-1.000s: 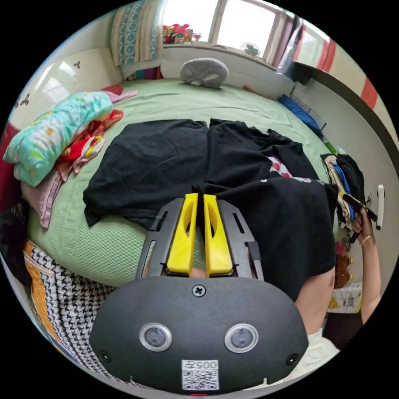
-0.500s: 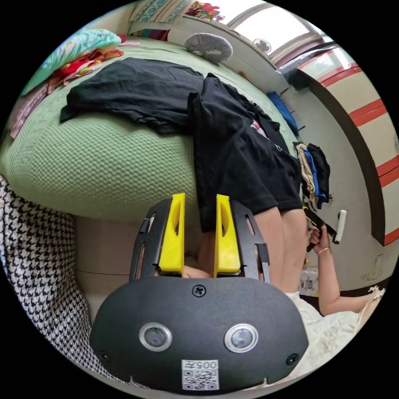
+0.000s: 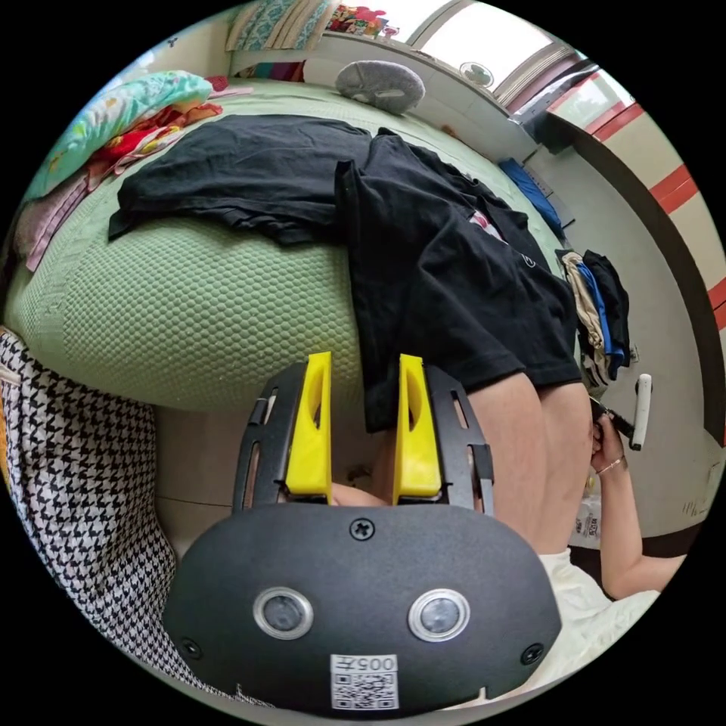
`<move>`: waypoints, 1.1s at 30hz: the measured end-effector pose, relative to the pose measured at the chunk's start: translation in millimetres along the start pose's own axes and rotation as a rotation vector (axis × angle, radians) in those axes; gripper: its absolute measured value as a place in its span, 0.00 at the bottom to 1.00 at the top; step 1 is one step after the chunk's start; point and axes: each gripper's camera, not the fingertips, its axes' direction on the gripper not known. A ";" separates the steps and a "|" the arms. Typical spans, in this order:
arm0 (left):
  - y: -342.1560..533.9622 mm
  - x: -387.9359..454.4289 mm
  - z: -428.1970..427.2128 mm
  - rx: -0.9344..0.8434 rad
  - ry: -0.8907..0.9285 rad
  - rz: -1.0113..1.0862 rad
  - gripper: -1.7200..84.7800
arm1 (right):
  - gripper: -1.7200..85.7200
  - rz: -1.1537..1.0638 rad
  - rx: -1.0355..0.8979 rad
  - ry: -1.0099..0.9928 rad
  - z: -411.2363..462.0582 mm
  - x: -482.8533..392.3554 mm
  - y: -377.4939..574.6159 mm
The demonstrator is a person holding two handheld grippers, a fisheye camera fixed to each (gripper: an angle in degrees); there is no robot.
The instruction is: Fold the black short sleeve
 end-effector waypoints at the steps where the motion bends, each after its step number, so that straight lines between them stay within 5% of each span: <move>1: -2.1 5.3 1.8 -0.014 -0.006 0.006 0.18 | 0.03 -0.012 0.003 0.010 -0.4 -2.8 3.4; 19: 17.0 91.7 -40.9 -0.059 -0.248 0.120 0.04 | 0.01 0.044 0.040 -0.035 -22.9 -10.9 65.2; 33: 53.6 124.1 -202.3 0.175 -0.128 0.128 0.02 | 0.00 0.013 0.344 -0.071 -168.2 -7.4 154.0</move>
